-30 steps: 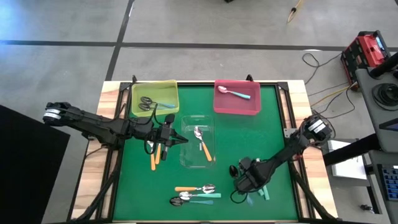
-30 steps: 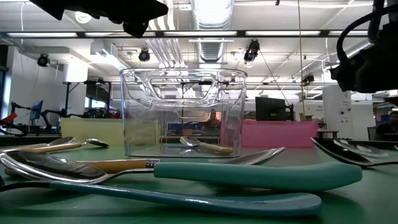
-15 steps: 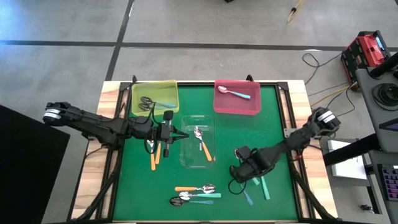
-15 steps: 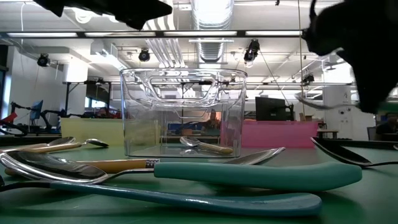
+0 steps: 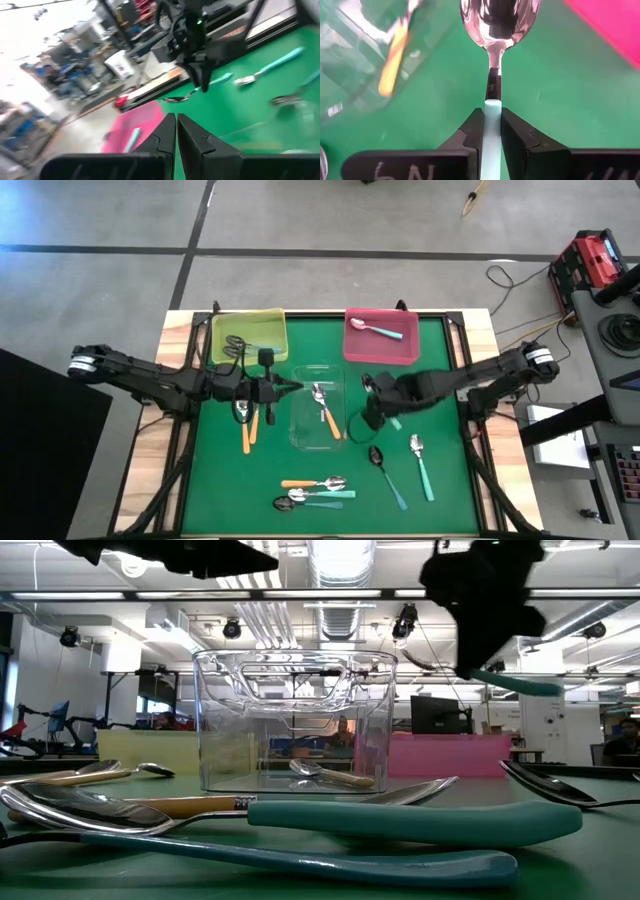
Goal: Sort silverware by color (type)
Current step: Put the right light blue spoon into the pink bin
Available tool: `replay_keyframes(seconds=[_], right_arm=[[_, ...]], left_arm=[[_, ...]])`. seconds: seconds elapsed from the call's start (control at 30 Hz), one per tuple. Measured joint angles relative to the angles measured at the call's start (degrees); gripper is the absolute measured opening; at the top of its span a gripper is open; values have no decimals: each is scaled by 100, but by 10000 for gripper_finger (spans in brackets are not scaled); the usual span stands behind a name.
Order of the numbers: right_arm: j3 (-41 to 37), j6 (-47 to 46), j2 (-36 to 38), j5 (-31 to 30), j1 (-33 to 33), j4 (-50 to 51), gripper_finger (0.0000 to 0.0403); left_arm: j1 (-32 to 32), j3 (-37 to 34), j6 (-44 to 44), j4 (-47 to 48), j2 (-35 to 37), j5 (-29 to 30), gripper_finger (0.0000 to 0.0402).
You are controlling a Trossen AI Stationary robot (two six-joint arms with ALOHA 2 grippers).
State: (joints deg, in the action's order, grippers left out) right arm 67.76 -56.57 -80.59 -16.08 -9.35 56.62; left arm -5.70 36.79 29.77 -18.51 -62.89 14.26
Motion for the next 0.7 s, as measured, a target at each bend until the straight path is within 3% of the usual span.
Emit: replay_keyframes(seconds=[0.37,0.7], right_arm=[[1361,2923,-195,270,1910,8,36],[2402,4832,-731,826,3470,16,36]], left_arm=[[1071,206,573,-54,194,48,0],[2638,211,394,18,197,-682,0]])
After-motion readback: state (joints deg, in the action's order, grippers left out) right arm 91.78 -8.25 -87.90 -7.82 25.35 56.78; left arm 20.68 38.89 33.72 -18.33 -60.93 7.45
